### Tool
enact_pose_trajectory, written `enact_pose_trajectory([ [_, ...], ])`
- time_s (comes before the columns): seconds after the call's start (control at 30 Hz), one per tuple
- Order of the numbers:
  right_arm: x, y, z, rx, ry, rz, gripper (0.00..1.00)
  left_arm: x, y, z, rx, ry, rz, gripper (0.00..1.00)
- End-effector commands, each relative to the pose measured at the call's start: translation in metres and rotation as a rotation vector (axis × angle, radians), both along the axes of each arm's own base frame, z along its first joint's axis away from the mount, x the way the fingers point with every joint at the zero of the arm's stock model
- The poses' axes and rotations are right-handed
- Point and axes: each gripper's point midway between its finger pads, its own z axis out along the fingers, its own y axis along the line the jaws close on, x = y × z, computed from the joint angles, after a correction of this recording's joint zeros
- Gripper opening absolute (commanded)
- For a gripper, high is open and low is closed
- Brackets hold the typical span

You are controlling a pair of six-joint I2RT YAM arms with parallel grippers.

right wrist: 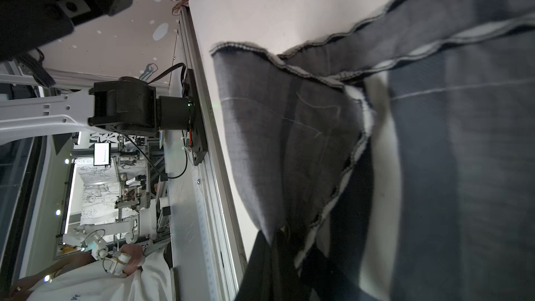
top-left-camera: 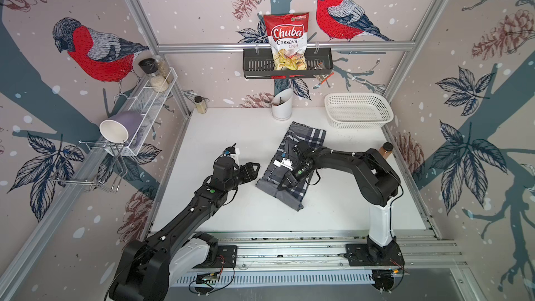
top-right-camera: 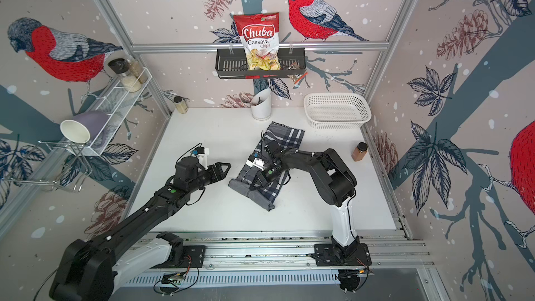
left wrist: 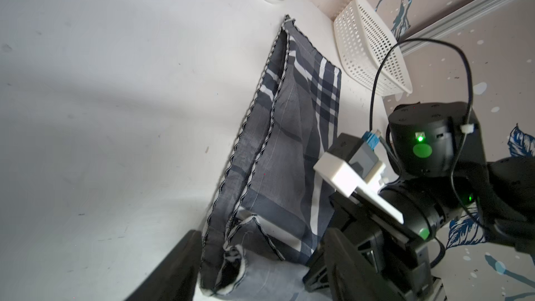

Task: Roll up the pillowcase
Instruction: Roll the pillowcase at the center of the board.

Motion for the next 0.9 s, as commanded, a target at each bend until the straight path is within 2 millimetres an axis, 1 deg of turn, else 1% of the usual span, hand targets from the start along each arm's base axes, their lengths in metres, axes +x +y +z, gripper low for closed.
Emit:
enact_pose_trajectory([
  [0.0, 0.005, -0.002, 0.003, 0.024, 0.021, 0.006, 0.00, 0.006, -0.020, 0.001, 0.015, -0.054, -0.073, 0.71],
  [0.13, 0.018, -0.009, -0.015, -0.021, 0.040, -0.038, 0.00, 0.006, -0.031, -0.017, 0.040, -0.032, -0.103, 0.70],
  [0.2, 0.020, -0.010, -0.022, -0.041, 0.047, -0.044, 0.00, 0.005, -0.038, -0.025, 0.051, -0.029, -0.128, 0.69],
  [0.23, 0.020, -0.010, -0.025, -0.050, 0.048, -0.045, 0.00, 0.006, -0.039, -0.032, 0.067, -0.020, -0.127, 0.69],
  [0.3, 0.022, -0.012, -0.026, -0.047, 0.048, -0.058, 0.01, 0.008, -0.040, -0.050, 0.097, 0.023, -0.132, 0.68],
  [0.37, 0.026, -0.015, -0.026, -0.045, 0.050, -0.079, 0.02, 0.010, -0.041, -0.066, 0.131, 0.072, -0.135, 0.65],
  [0.4, 0.027, -0.017, -0.028, -0.051, 0.052, -0.090, 0.05, 0.011, -0.041, -0.075, 0.148, 0.095, -0.134, 0.62],
  [0.47, 0.031, -0.019, -0.030, -0.071, 0.041, -0.103, 0.13, 0.014, -0.040, -0.086, 0.169, 0.123, -0.124, 0.60],
  [0.5, 0.032, -0.020, -0.032, -0.088, 0.035, -0.113, 0.20, 0.016, -0.040, -0.091, 0.181, 0.138, -0.118, 0.60],
  [0.57, 0.037, -0.021, -0.029, -0.117, -0.012, -0.134, 0.42, 0.019, -0.039, -0.100, 0.207, 0.168, -0.111, 0.59],
  [0.6, 0.042, -0.023, -0.027, -0.138, -0.048, -0.154, 0.48, 0.021, -0.039, -0.104, 0.224, 0.186, -0.111, 0.59],
  [0.63, 0.050, -0.025, -0.021, -0.156, -0.097, -0.192, 0.55, 0.022, -0.039, -0.106, 0.235, 0.200, -0.112, 0.58],
  [0.67, 0.060, -0.029, -0.013, -0.181, -0.172, -0.240, 0.69, 0.023, -0.040, -0.107, 0.240, 0.207, -0.111, 0.57],
  [0.7, 0.069, -0.034, -0.003, -0.214, -0.261, -0.284, 0.77, 0.024, -0.039, -0.107, 0.240, 0.210, -0.107, 0.57],
  [0.77, 0.089, -0.048, 0.034, -0.270, -0.501, -0.397, 0.82, 0.024, -0.039, -0.107, 0.240, 0.210, -0.101, 0.57],
  [0.8, 0.091, -0.051, 0.056, -0.281, -0.625, -0.436, 0.84, 0.023, -0.038, -0.107, 0.238, 0.213, -0.101, 0.57],
  [0.83, 0.087, -0.051, 0.082, -0.281, -0.793, -0.462, 0.89, 0.022, -0.038, -0.108, 0.238, 0.217, -0.098, 0.58],
  [0.87, 0.075, -0.046, 0.102, -0.296, -0.983, -0.465, 0.95, 0.022, -0.038, -0.110, 0.238, 0.221, -0.098, 0.58],
])
